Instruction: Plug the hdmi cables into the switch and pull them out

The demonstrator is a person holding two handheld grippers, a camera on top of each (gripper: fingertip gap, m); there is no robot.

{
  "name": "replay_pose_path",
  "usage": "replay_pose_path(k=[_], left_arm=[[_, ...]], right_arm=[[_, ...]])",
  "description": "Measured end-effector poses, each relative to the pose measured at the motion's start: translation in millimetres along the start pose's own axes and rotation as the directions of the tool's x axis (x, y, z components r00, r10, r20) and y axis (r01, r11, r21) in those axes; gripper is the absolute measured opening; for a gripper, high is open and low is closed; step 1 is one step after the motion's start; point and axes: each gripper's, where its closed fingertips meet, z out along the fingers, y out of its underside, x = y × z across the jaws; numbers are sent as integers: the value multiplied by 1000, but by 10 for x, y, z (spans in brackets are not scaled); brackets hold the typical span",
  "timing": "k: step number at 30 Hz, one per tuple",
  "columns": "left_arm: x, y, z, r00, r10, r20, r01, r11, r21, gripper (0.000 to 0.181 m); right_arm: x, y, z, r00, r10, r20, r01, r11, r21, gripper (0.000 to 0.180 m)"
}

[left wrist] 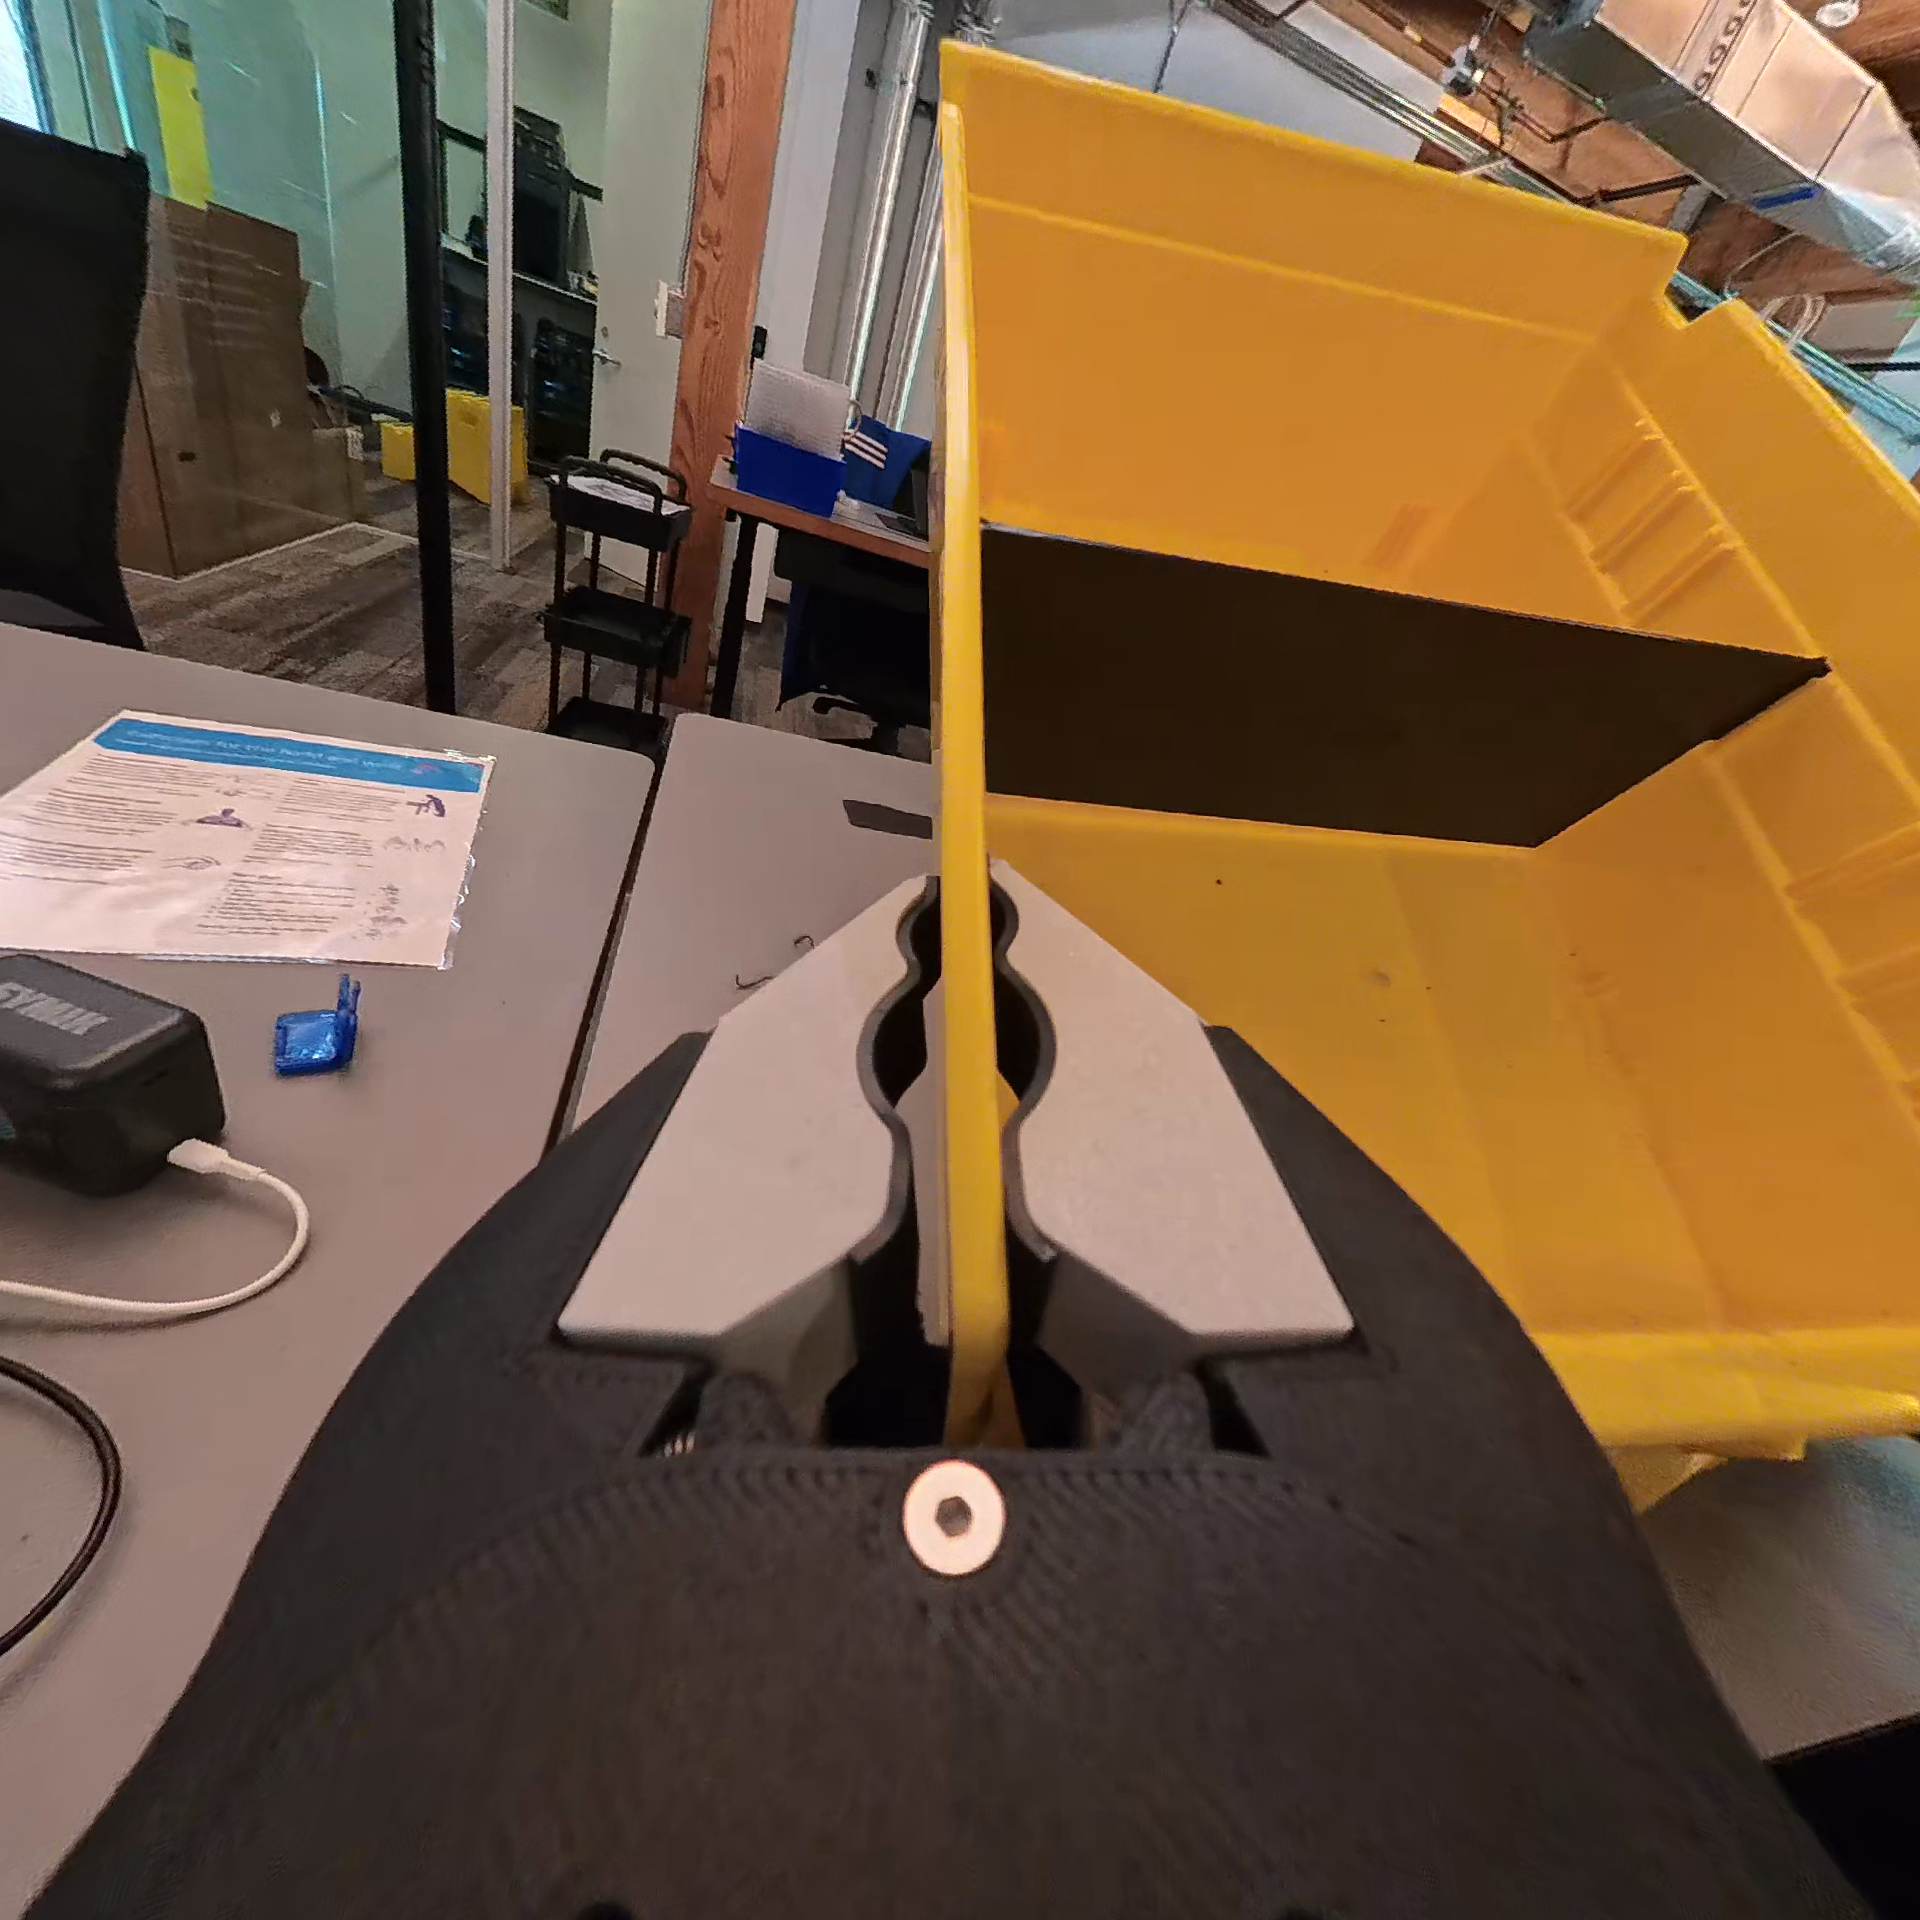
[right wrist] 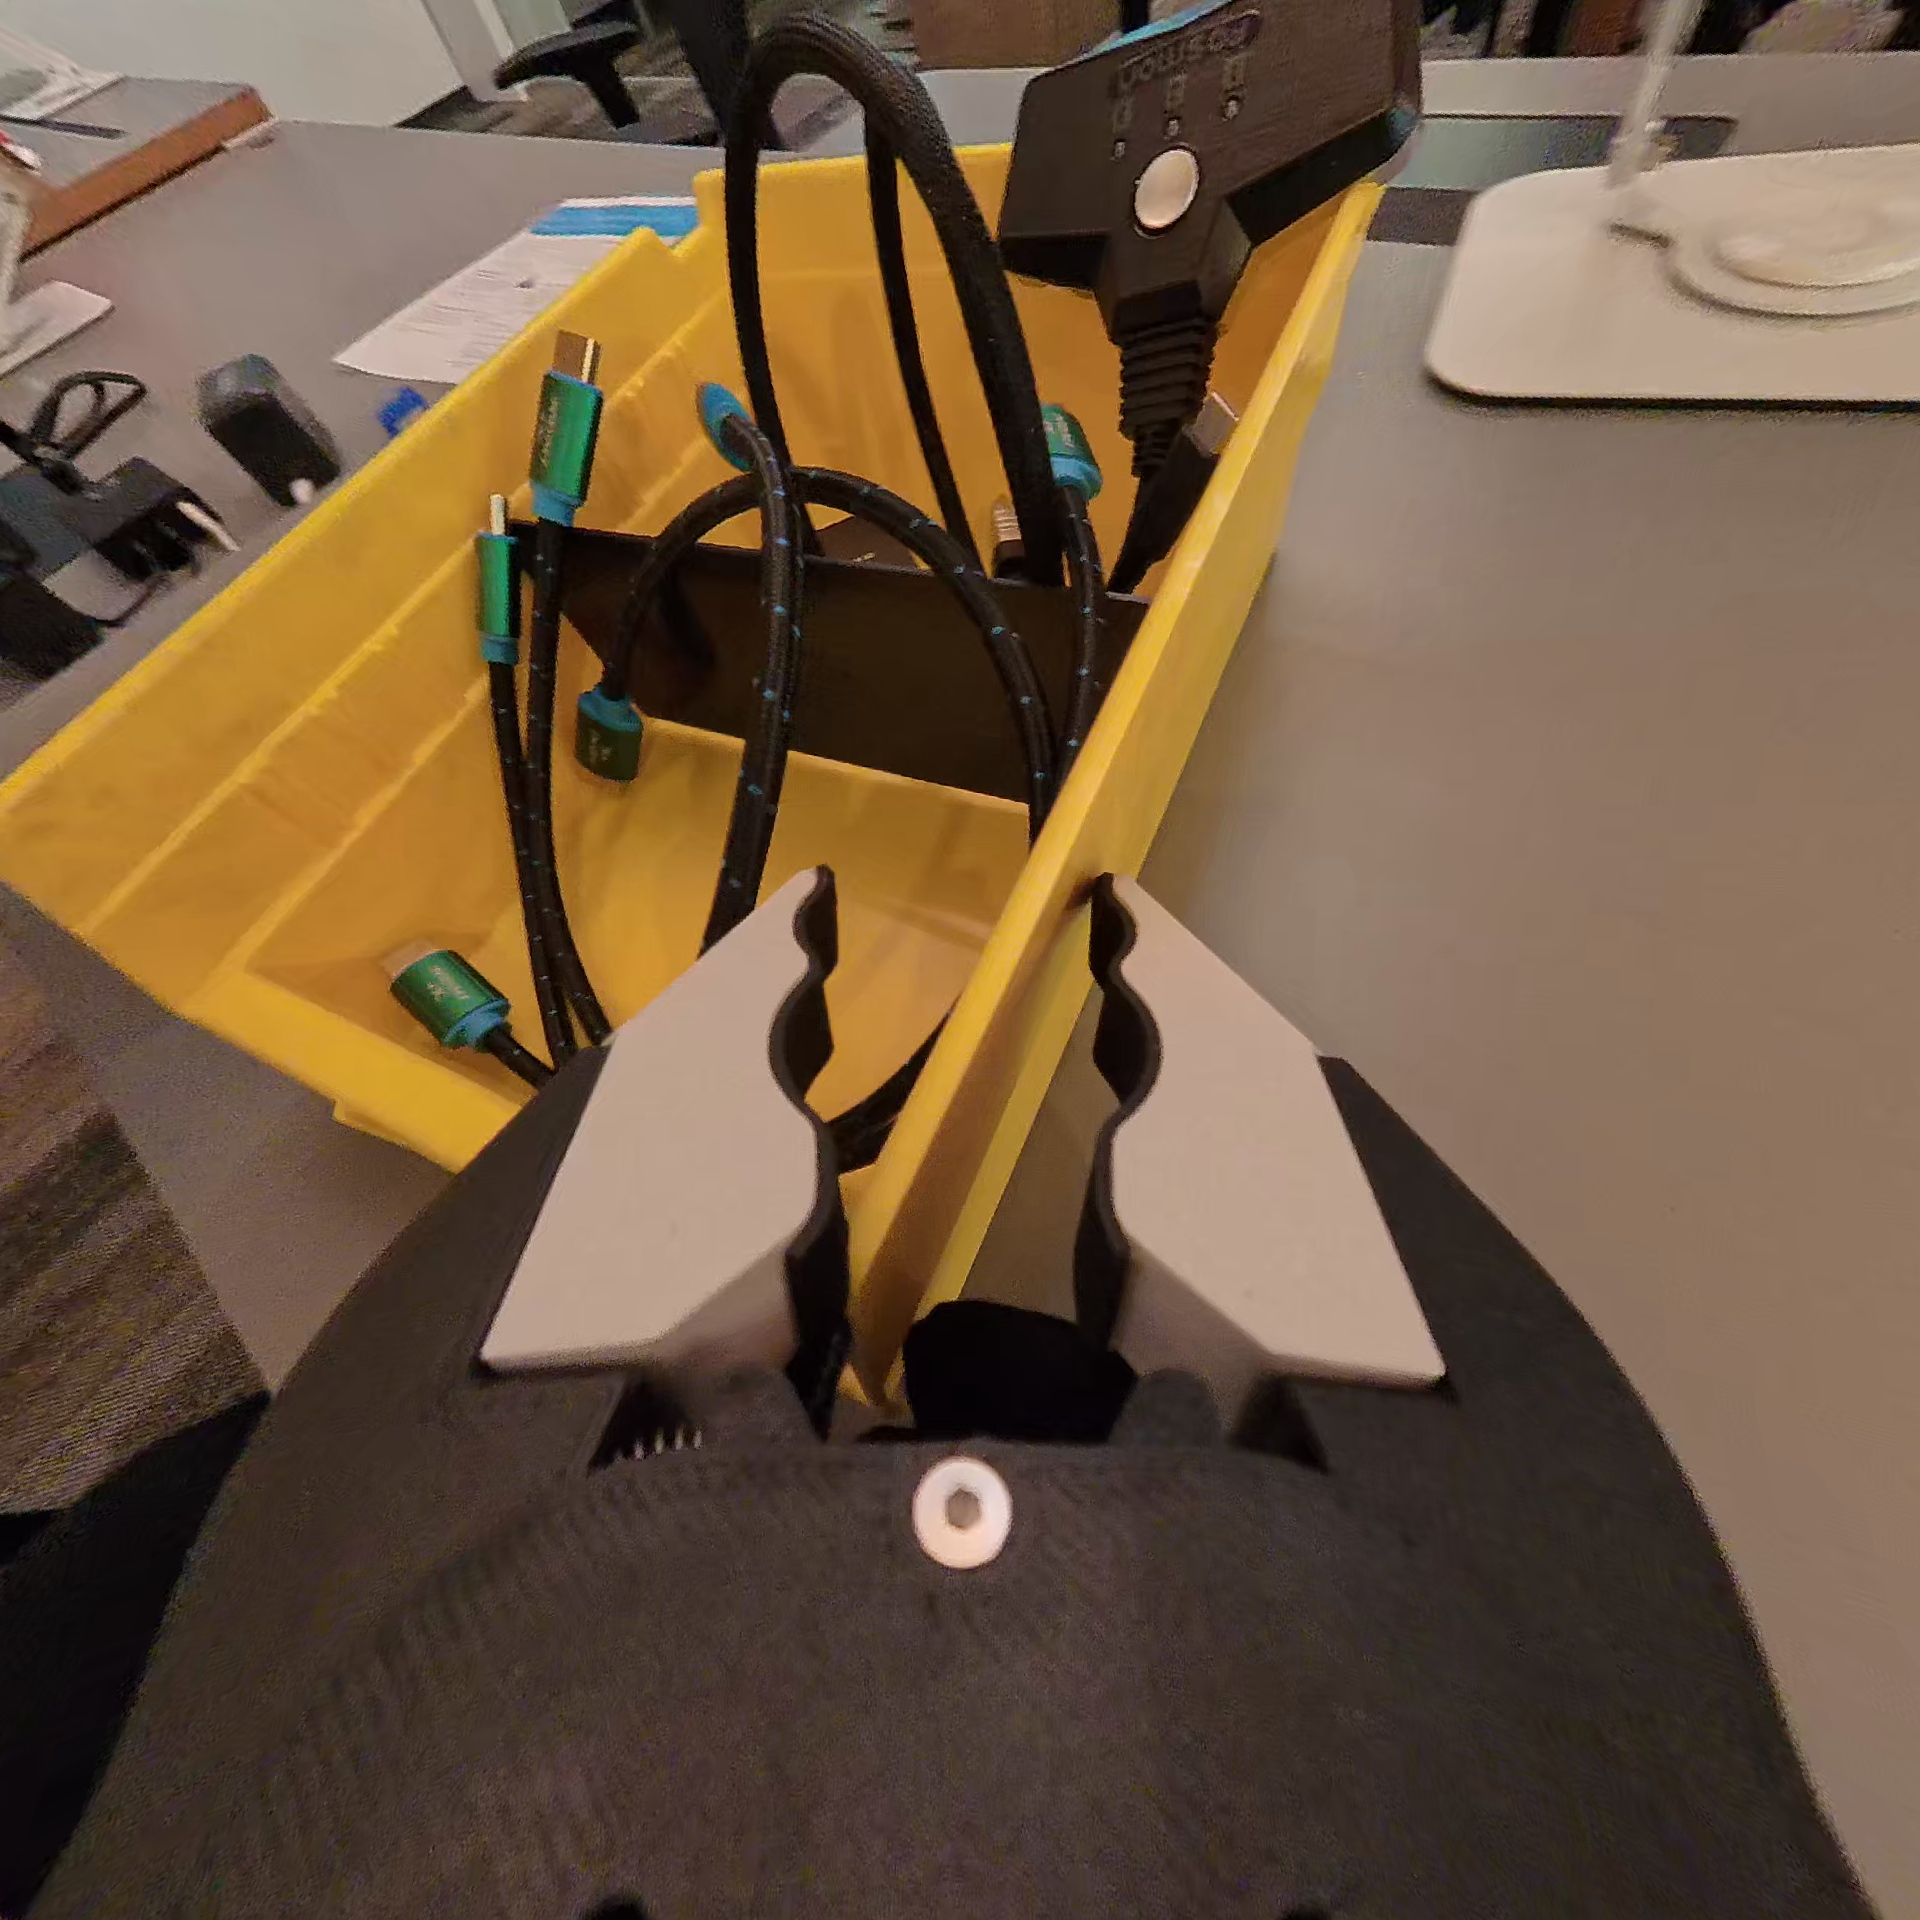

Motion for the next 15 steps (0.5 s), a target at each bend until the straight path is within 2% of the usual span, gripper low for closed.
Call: replay_pose_path(k=[1, 7, 15], left_arm=[[-1, -18, -10, 1000, 0, 0, 0, 1000, 5, 3], [5, -135, -71, 1000, -16, -17, 17, 999, 49, 3], [-46, -217, -141, 1000, -15, -8, 15, 997, 69, 3]], right_arm=[[-107, -10, 61, 1000, -1, 17, 1, 1000, 2, 50], [-634, -72, 387, 996, -27, 84, 27, 1000, 7, 59], [-1278, -85, 716, 983, -61, 174, 65, 998, -14, 80]])
